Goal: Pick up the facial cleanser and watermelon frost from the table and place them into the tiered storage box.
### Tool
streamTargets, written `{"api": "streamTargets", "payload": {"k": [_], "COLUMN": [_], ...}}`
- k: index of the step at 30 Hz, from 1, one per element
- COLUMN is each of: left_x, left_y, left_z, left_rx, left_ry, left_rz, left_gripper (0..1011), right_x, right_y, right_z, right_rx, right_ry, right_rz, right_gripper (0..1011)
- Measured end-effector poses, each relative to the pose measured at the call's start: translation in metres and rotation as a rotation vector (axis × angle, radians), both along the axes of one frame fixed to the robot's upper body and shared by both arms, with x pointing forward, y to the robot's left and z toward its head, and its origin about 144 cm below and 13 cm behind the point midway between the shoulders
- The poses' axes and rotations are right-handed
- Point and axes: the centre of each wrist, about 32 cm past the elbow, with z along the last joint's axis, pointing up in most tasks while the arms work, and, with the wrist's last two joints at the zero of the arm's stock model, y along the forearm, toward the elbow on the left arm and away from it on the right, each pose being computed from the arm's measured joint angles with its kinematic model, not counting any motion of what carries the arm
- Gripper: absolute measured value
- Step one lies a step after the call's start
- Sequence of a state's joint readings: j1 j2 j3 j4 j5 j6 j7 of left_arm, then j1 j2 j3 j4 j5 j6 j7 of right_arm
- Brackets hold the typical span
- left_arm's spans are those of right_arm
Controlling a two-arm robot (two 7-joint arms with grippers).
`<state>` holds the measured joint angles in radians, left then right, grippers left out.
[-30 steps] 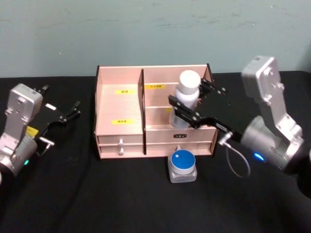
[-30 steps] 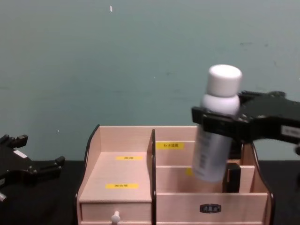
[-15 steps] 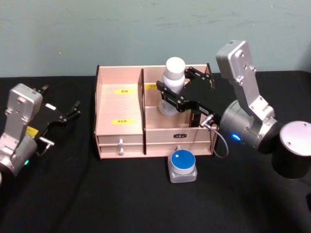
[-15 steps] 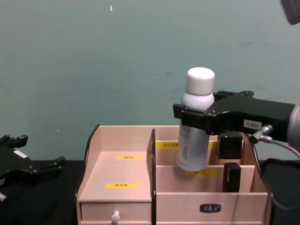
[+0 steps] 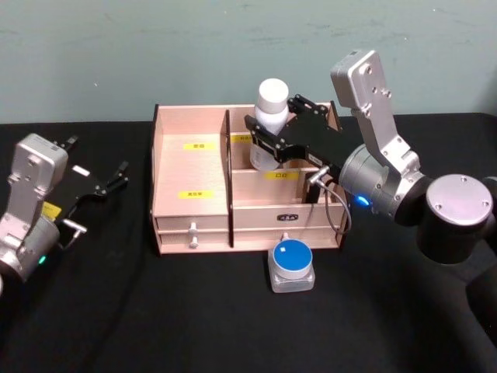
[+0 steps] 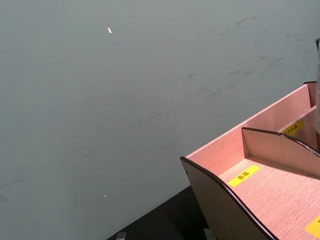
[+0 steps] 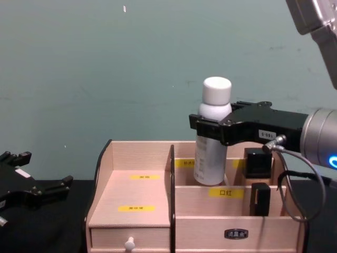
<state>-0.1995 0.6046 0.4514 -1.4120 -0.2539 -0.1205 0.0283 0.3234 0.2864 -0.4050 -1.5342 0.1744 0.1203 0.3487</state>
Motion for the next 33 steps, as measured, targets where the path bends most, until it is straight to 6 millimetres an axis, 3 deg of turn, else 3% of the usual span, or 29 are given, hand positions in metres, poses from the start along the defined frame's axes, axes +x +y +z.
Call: {"api": "streamTargets", "payload": {"k": [33], "left_x": [0.000], "left_y": [0.000], "left_z": [0.000], "left_rx": [0.000], "left_ry": [0.000], "left_rz": [0.000], "left_gripper": [1001], "right_x": [0.025], "right_y": [0.003], "right_z": [-0.015], "right_rx": [-0.010], "right_ry": [0.036], "right_rz": [-0.014], "right_gripper": [611]}}
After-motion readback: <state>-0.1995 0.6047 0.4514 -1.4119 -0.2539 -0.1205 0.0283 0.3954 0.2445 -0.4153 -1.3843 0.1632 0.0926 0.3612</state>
